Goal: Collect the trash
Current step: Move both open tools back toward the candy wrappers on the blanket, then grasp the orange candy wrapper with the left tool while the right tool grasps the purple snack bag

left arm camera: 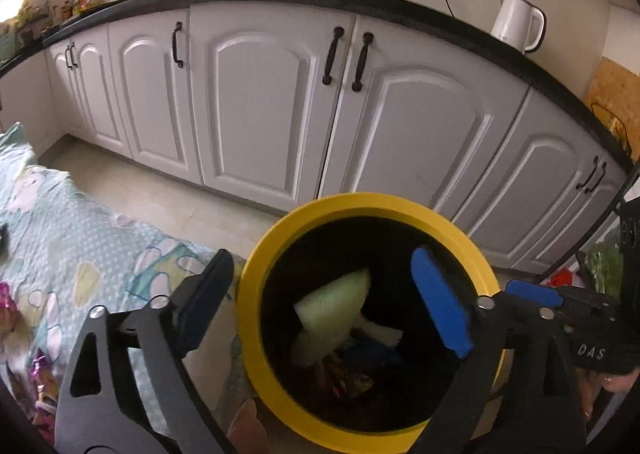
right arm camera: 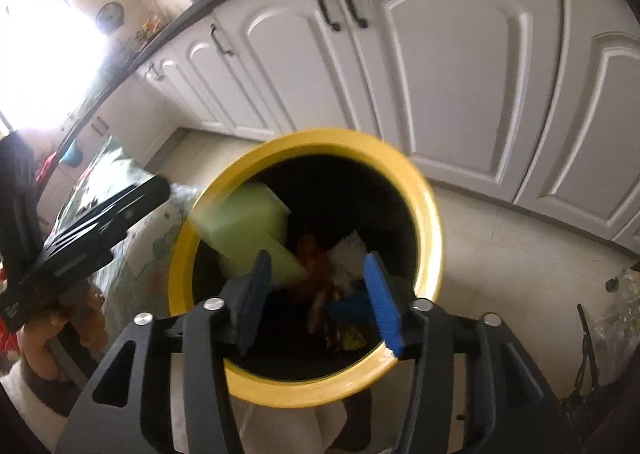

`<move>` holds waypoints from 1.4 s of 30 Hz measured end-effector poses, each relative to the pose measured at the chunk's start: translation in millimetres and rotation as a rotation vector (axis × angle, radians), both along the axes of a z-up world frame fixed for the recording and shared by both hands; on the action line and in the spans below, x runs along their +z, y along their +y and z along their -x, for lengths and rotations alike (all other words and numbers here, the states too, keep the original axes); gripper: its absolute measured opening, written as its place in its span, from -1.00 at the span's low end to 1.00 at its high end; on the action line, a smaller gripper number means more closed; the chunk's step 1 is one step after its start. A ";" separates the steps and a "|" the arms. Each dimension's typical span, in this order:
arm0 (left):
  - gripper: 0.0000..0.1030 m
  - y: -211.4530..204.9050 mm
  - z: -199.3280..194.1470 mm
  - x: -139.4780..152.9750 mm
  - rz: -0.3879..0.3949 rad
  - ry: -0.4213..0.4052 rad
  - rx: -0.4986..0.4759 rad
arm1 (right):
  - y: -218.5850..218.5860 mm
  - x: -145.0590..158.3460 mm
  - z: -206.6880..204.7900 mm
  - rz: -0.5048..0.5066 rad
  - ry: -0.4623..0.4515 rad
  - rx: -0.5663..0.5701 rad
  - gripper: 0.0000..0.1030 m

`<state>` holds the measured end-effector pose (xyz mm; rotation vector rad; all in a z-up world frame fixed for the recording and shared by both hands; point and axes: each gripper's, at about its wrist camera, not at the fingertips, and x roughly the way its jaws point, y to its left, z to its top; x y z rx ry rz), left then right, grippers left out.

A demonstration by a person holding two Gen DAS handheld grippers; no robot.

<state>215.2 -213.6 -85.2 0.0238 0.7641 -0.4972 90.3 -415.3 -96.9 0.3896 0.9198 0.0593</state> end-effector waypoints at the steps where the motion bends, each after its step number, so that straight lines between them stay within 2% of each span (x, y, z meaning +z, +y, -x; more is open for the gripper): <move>1: 0.75 2.2 -0.1 3.0 0.008 -0.001 0.004 | -1.7 1.7 1.1 0.001 -0.007 -0.012 0.02; 5: 0.79 16.2 4.5 17.1 0.044 -0.012 0.029 | -7.8 14.3 4.4 0.012 -0.054 -0.060 0.24; 11: 0.79 45.1 12.4 34.1 0.055 -0.033 0.109 | -0.6 30.3 5.1 0.040 -0.112 -0.060 0.34; 18: 0.79 89.9 22.0 50.3 0.026 -0.079 0.241 | 26.2 46.7 3.1 0.069 -0.175 -0.007 0.39; 31: 0.79 166.2 36.8 66.3 0.013 -0.131 0.408 | 106.3 73.8 0.6 0.087 -0.267 0.189 0.48; 42: 0.79 222.7 40.9 60.7 0.030 -0.112 0.526 | 179.7 79.2 -6.3 0.073 -0.272 0.386 0.49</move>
